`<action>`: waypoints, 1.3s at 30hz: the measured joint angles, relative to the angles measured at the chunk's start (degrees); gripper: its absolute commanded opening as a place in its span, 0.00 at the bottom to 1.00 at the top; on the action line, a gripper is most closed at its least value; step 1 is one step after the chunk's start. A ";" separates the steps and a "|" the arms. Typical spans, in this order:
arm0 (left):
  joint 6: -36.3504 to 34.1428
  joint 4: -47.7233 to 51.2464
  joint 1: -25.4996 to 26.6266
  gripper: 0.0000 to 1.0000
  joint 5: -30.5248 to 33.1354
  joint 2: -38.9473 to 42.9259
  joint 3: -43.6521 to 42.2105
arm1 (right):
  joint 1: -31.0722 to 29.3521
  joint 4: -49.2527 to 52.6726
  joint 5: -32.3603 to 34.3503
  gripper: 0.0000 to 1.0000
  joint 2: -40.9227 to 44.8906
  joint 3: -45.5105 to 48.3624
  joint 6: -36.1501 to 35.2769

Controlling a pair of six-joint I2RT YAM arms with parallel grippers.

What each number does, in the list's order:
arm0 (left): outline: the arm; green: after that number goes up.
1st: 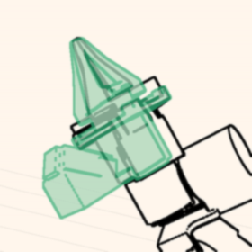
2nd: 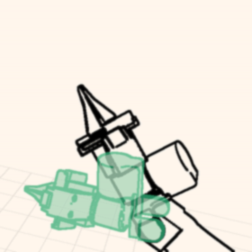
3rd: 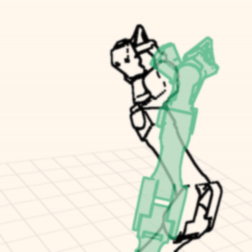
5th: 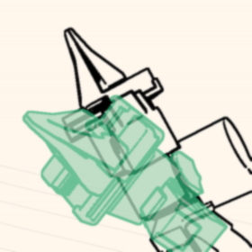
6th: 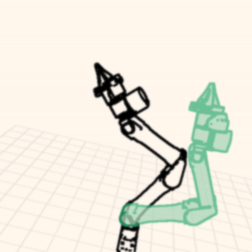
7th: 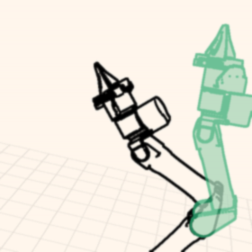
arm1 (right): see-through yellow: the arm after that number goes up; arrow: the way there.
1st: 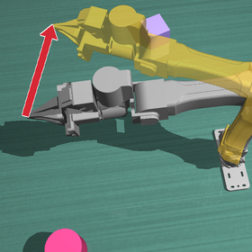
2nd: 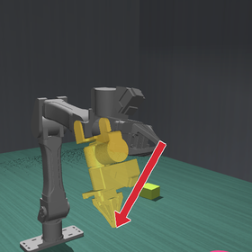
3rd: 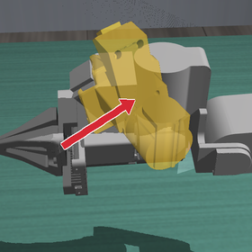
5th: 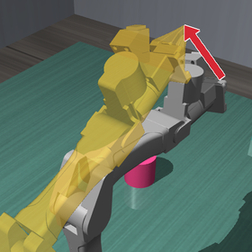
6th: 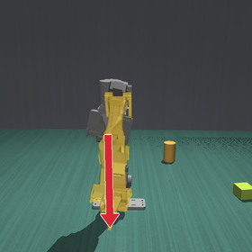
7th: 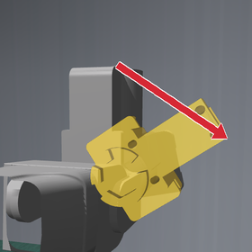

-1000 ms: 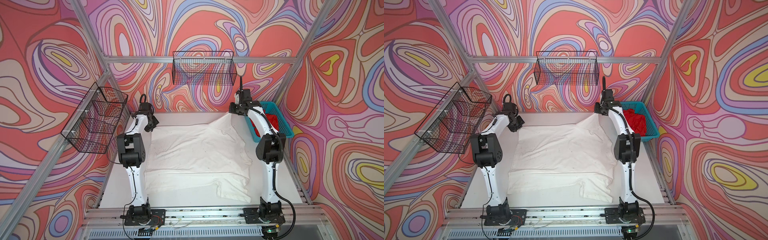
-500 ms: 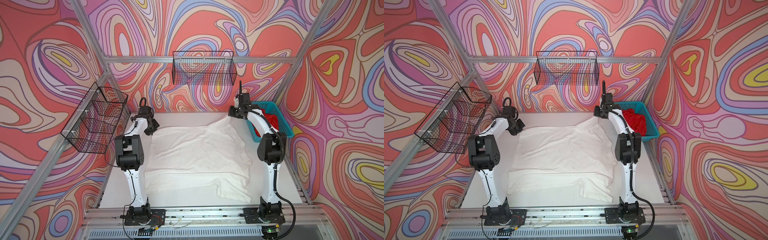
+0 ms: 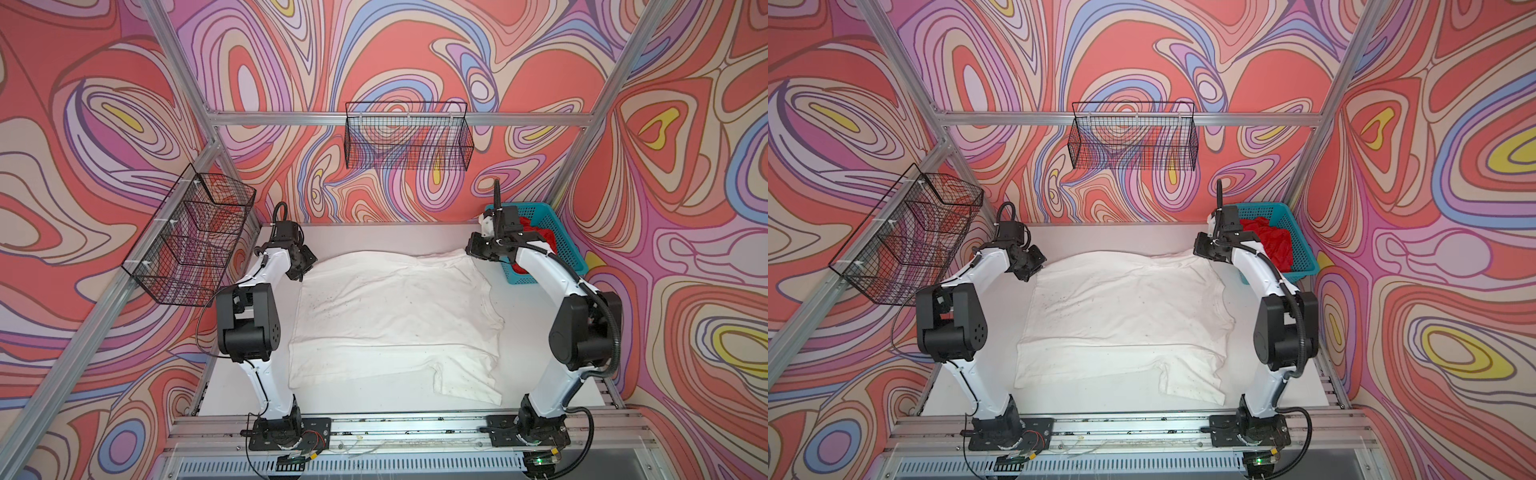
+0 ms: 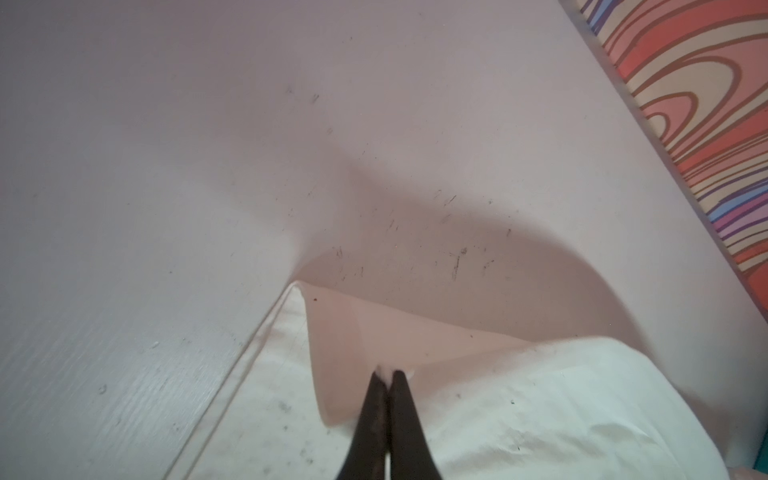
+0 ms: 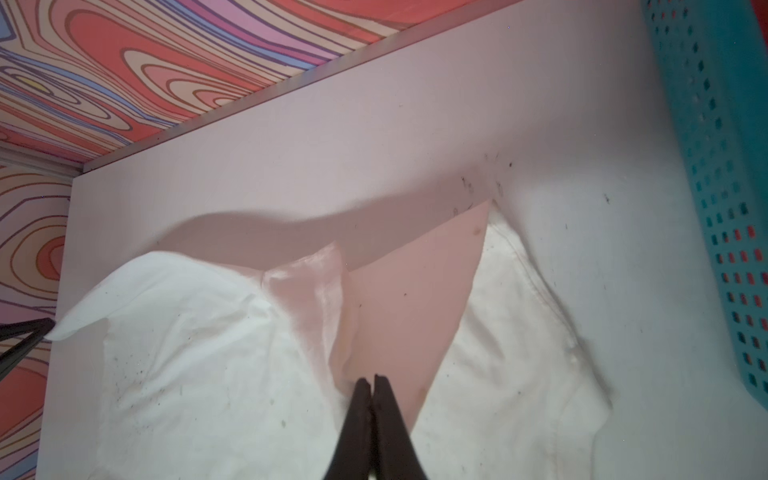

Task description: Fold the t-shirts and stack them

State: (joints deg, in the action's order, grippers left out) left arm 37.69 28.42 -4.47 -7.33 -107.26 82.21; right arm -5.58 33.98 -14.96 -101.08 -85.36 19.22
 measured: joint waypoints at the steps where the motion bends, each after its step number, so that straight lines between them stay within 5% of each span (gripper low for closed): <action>1: -0.11 -0.07 -0.22 0.00 0.04 1.29 -1.05 | 0.00 0.00 -0.20 0.00 1.92 2.49 0.28; 11: -0.61 -0.24 -1.64 0.00 1.33 5.75 -12.68 | 0.00 1.40 -0.20 0.00 9.31 18.56 1.90; 29: -1.92 1.05 -1.88 0.00 1.86 11.52 -13.64 | 0.04 6.21 2.03 0.00 16.87 17.59 2.32; 39: -1.92 1.20 -1.90 0.00 1.79 12.46 -20.81 | 0.04 6.23 3.37 0.00 18.03 25.22 2.51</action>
State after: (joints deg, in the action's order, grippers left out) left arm 35.77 29.63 -6.37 -5.54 -94.80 61.41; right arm -5.54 40.21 -11.60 -83.05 -60.14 21.74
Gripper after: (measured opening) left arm 0.053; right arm 0.048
